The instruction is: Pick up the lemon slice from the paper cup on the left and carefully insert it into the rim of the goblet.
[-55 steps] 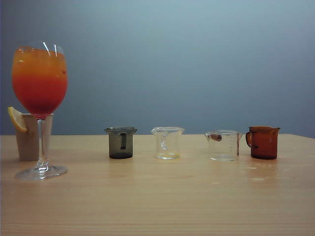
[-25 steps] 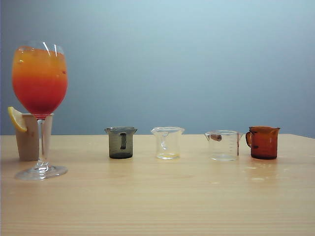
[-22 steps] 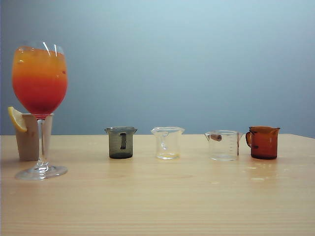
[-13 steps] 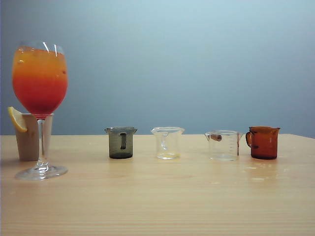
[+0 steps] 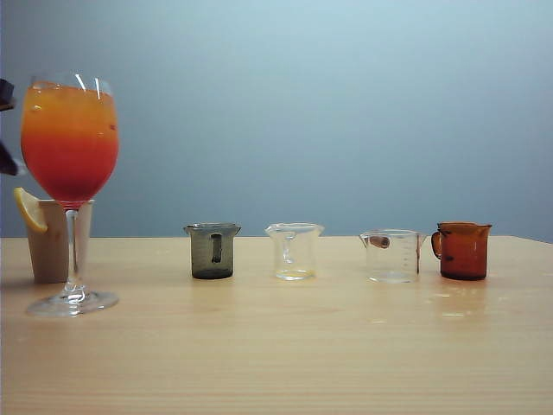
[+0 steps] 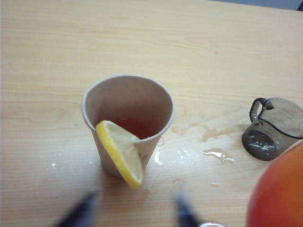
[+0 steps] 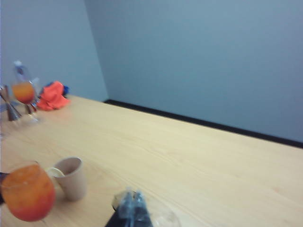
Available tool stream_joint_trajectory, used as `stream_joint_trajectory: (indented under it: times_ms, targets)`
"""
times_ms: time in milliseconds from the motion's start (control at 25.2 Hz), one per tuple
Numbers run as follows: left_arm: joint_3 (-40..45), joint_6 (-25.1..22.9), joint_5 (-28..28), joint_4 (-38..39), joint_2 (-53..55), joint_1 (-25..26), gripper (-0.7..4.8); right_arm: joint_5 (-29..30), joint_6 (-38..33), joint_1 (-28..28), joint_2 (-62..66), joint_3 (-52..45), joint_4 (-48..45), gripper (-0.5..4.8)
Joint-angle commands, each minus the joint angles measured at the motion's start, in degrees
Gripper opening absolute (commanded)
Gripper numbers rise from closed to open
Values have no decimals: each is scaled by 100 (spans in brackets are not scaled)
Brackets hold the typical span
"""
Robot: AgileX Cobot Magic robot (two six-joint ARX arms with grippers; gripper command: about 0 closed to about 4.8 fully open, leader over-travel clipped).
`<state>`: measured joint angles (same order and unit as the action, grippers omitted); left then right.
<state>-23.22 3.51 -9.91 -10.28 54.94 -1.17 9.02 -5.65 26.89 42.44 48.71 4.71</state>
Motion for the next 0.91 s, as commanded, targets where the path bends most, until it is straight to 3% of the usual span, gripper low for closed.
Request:
stream_joint_trajectory:
  times_ms: [40,396,911]
  targets:
    - [-24,2,-20,-162,181,2,292,-13,13,260,122,24,-243,-4]
    - [-24,284,129,-1141,999,-4,291,-13,15,323,254,24,-304,-4]
    - [-24,295,264,-1322,1211,-2,273,-13,77,323,256,24,-326,-4]
